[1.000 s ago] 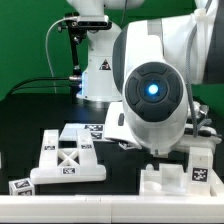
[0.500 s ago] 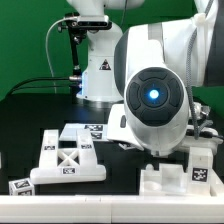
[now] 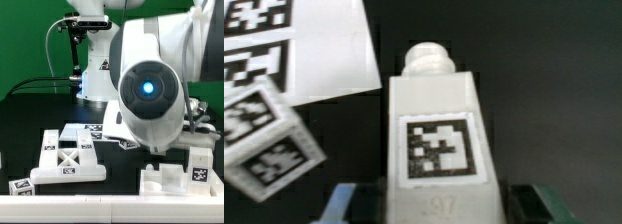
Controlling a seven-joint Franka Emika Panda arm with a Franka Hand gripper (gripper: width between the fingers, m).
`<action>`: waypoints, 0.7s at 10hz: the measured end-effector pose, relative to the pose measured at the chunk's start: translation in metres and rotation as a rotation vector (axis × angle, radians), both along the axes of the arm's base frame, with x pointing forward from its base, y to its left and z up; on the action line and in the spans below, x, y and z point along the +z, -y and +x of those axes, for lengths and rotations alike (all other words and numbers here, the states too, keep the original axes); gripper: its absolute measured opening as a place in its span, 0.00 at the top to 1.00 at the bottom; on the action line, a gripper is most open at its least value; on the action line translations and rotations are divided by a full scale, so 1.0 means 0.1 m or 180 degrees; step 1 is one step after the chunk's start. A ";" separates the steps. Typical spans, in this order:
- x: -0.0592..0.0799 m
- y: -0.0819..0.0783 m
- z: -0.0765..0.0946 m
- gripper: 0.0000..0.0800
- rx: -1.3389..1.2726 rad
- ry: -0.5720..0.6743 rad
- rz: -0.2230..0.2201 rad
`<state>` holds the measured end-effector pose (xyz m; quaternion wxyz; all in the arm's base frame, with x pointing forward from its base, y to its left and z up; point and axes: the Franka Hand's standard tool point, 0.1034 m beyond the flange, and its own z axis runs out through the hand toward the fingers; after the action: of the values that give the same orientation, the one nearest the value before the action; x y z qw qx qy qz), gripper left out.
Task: Assemble chair
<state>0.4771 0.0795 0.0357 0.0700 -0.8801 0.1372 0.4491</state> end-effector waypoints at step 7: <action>0.98 0.29 0.52 0.64 0.0058 0.1534 -0.0005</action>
Offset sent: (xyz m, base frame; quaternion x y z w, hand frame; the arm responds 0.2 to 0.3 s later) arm 0.0153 -0.0298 0.0887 -0.0121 0.1928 -0.0793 0.9780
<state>0.5290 0.0505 0.1342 0.0961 -0.9631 0.1089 0.2266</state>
